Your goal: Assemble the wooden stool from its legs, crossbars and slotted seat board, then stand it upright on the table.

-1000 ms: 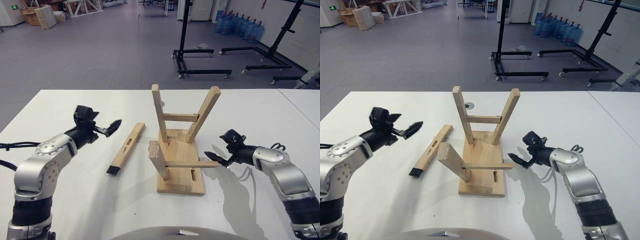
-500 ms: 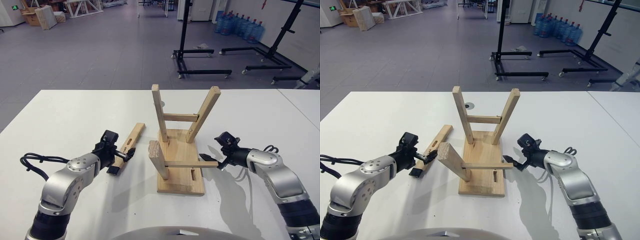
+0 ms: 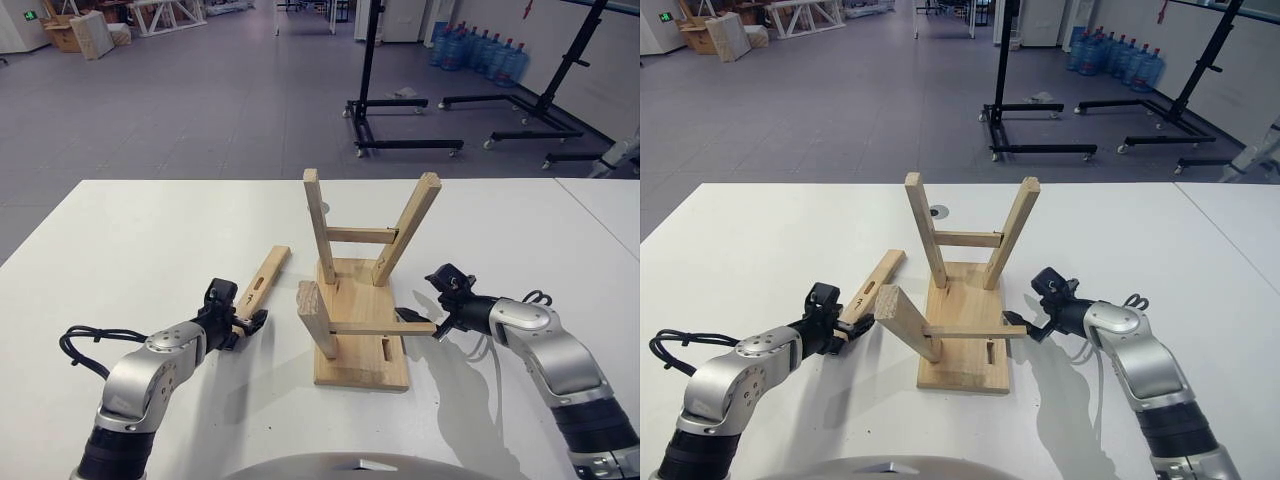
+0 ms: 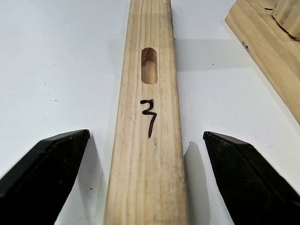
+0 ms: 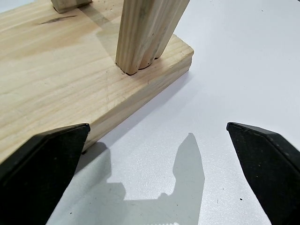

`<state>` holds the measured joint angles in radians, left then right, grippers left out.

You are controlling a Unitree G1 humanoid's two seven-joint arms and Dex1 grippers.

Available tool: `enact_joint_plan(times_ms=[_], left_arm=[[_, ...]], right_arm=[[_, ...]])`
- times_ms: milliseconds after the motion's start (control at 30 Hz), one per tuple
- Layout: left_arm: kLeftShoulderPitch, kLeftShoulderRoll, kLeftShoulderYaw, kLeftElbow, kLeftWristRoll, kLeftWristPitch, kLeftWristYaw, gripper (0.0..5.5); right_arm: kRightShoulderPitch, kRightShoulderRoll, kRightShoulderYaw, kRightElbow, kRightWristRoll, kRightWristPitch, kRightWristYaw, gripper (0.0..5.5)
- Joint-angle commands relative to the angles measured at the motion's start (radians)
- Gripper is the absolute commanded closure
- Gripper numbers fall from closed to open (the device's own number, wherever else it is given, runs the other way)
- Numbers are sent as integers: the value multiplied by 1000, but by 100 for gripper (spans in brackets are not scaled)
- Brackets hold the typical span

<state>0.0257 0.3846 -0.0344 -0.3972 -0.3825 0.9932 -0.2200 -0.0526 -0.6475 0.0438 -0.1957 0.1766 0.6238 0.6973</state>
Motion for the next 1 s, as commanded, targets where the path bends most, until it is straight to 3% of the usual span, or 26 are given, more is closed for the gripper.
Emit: enact_joint_plan(times_ms=[33, 467, 600, 733, 833, 1000], left_arm=[[-9, 3, -8, 18, 15, -2, -13, 162], [13, 68, -65, 77, 104, -8, -51, 344], [-4, 62, -48, 85, 112, -23, -52, 345], [-83, 70, 49, 65, 66, -61, -87, 345], [-212, 87, 195, 52, -23, -66, -133, 345], [-566, 126, 486, 17, -365, -16, -201, 345]], right_arm=[[-18, 2, 6, 8, -2, 4, -5, 10], [-29, 12, 9, 9, 0, 15, -11, 10], [-32, 12, 9, 11, 1, 14, -9, 10], [-38, 6, -53, 27, 46, 26, 3, 10], [-77, -26, -132, 81, 69, 24, -5, 10], [-427, -10, -384, 161, 247, 137, -120, 10]])
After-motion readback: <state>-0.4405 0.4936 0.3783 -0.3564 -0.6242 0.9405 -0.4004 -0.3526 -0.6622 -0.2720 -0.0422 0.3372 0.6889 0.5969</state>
